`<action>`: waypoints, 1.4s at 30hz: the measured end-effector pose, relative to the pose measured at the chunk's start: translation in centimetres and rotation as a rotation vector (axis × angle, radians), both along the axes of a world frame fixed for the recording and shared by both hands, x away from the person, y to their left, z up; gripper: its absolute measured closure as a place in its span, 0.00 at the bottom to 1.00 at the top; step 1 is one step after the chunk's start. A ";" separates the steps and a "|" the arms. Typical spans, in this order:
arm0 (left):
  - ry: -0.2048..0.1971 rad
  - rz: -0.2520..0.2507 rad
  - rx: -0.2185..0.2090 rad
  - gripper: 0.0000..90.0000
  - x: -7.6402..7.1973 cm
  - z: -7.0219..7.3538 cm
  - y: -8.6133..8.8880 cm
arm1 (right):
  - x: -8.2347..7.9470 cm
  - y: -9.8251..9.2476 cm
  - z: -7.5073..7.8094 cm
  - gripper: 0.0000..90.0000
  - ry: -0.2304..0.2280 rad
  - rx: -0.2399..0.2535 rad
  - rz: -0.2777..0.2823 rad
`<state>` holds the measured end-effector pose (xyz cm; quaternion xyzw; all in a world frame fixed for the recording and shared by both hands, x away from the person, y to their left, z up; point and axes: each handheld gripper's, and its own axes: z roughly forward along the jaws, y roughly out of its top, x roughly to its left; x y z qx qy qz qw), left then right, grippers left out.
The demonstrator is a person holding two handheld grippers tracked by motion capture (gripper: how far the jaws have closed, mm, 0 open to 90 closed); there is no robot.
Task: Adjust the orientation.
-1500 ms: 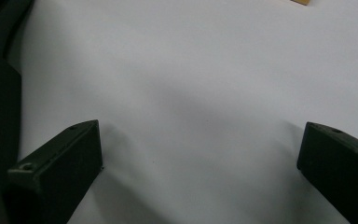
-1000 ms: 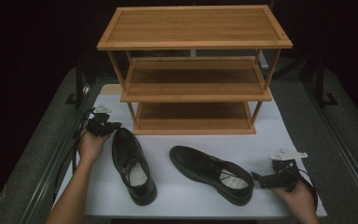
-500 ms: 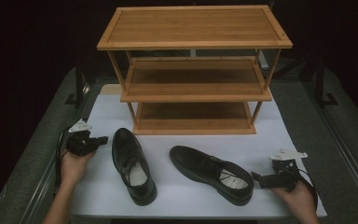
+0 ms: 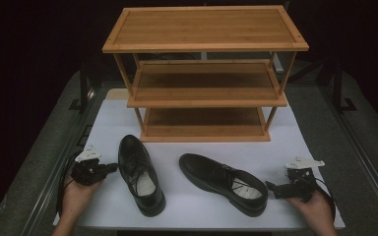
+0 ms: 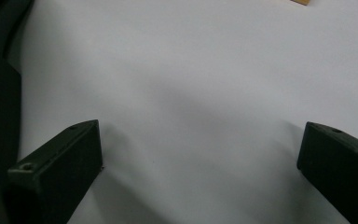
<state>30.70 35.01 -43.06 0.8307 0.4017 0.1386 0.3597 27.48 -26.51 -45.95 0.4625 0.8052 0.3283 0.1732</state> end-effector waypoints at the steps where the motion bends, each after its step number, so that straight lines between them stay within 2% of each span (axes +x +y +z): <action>1: 0.004 -0.001 0.003 1.00 0.0 -0.2 -0.1 | 0.0 0.0 0.0 0.00 0.000 0.000 0.000; 16: -0.004 -0.021 0.002 1.00 0.8 -0.4 -0.7 | 0.0 0.0 0.0 0.00 0.001 0.000 -0.001; 22: -0.007 -0.038 0.005 1.00 1.6 -0.4 -1.7 | 0.0 0.0 0.0 0.00 -0.001 0.000 0.001; 24: -0.006 -0.046 -0.011 1.00 1.9 -0.3 -2.1 | 0.0 0.0 0.0 0.00 -0.002 -0.001 0.001; 26: -0.012 -0.052 0.005 1.00 2.3 -0.2 -2.6 | 0.0 0.0 0.0 0.00 -0.002 -0.001 0.002; 42: -0.021 -0.099 0.005 1.00 3.9 -0.4 -5.9 | 0.0 0.0 0.0 0.00 -0.001 -0.001 0.001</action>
